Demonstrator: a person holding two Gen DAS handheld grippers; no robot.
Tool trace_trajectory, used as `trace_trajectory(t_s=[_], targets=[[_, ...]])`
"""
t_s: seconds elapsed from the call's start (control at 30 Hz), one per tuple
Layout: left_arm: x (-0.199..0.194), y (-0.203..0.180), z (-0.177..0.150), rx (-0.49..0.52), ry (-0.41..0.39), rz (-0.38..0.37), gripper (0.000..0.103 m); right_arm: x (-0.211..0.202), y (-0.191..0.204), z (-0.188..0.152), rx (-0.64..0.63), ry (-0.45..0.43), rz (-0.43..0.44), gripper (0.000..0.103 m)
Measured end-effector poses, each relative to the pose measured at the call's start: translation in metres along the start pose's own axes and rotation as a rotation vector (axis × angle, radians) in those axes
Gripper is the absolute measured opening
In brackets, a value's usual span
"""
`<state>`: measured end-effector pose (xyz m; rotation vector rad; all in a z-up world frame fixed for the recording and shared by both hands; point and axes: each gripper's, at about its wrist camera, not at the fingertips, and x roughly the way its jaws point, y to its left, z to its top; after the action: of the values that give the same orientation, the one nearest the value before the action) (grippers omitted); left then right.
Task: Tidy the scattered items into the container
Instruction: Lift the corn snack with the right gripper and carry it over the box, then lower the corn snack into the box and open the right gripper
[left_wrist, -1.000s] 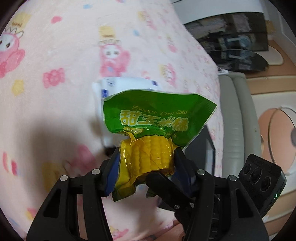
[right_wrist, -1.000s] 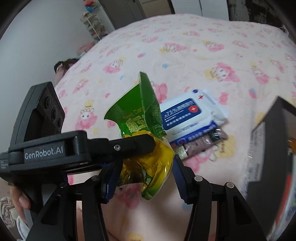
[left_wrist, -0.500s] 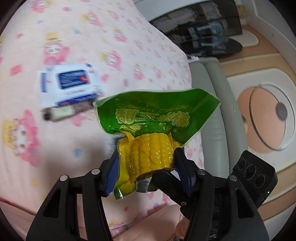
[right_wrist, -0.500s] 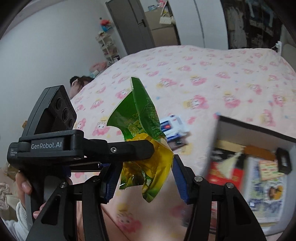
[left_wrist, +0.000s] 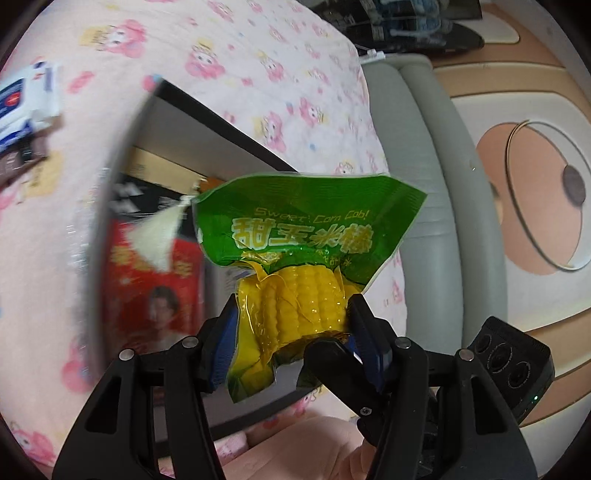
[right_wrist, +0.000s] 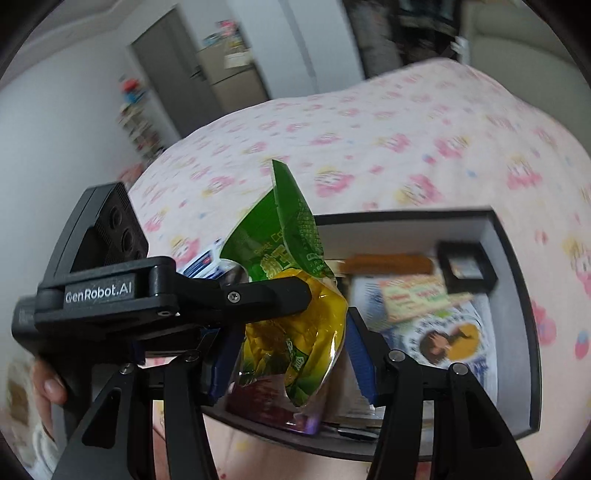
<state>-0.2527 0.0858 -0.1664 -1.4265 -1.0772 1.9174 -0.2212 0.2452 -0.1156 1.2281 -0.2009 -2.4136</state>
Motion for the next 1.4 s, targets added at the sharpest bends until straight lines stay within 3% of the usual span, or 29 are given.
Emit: trace_trajectory(t_s=[0.27,0.5,0.73,0.9,1.17,1.4], targets=[[0.083,-0.015,-0.005,-0.037,0.130,-0.006,0.060,-0.005,-0.077,-0.009,0.190,0.035,-0.080,0.053],[0.117,-0.017,0.001,-0.060,0.165,0.046,0.058,0.012,-0.111,-0.010,0.332,0.073,-0.166,0.052],[0.121,-0.027,0.003,-0.084,0.221,0.140,0.060,0.016,-0.121,-0.015,0.340,0.074,-0.181,0.051],[0.125,-0.022,0.003,-0.125,0.232,0.162,0.061,0.018,-0.119,-0.017,0.340,0.090,-0.234,0.052],[0.127,-0.029,-0.002,-0.137,0.249,0.147,0.060,0.006,-0.112,-0.019,0.335,0.062,-0.301,0.055],[0.116,-0.027,-0.006,-0.141,0.255,0.130,0.060,-0.025,-0.106,-0.020,0.341,-0.050,-0.386,0.055]])
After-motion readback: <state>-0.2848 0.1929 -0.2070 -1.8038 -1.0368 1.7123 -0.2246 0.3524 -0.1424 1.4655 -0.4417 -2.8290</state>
